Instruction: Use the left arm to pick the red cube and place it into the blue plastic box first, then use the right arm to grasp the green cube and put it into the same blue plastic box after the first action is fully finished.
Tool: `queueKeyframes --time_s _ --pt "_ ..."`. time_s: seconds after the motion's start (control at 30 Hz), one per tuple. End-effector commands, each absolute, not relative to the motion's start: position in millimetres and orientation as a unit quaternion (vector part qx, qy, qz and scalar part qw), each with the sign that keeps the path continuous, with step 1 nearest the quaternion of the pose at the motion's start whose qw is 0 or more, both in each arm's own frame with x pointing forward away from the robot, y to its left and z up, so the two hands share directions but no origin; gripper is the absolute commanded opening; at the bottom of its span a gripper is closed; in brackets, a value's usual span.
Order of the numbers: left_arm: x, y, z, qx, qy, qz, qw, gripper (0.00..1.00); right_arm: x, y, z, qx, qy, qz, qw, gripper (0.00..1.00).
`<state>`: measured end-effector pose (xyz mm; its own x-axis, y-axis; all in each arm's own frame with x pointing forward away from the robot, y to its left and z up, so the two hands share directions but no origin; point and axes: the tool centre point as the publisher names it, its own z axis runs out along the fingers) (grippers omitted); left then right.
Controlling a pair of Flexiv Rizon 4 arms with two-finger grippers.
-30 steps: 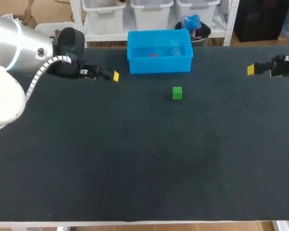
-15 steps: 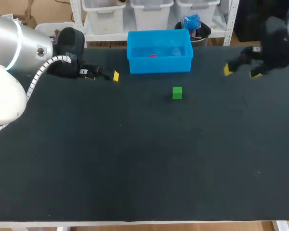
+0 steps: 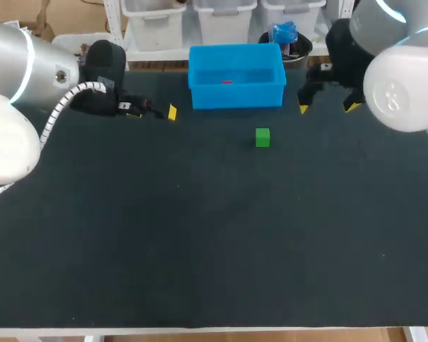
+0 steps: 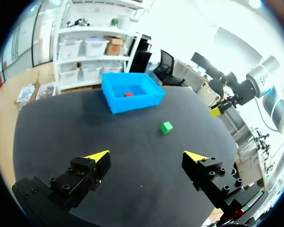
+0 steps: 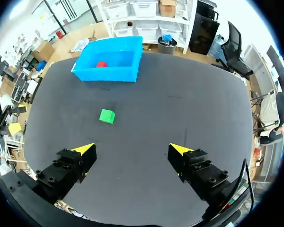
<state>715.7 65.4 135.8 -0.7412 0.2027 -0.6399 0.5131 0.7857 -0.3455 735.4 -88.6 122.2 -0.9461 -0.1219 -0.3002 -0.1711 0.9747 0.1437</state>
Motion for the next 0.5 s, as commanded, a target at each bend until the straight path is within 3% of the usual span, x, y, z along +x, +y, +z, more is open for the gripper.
queueKeyframes --time_s 0.03,0.5 --pt "715.7 67.8 134.7 0.202 0.894 -0.264 0.301 1.00 734.2 -87.4 122.6 -0.072 0.983 0.075 0.149 1.00" --pt "715.7 67.8 134.7 0.202 0.894 -0.264 0.301 1.00 737.2 -83.6 121.4 -0.080 0.985 0.062 0.139 1.00"
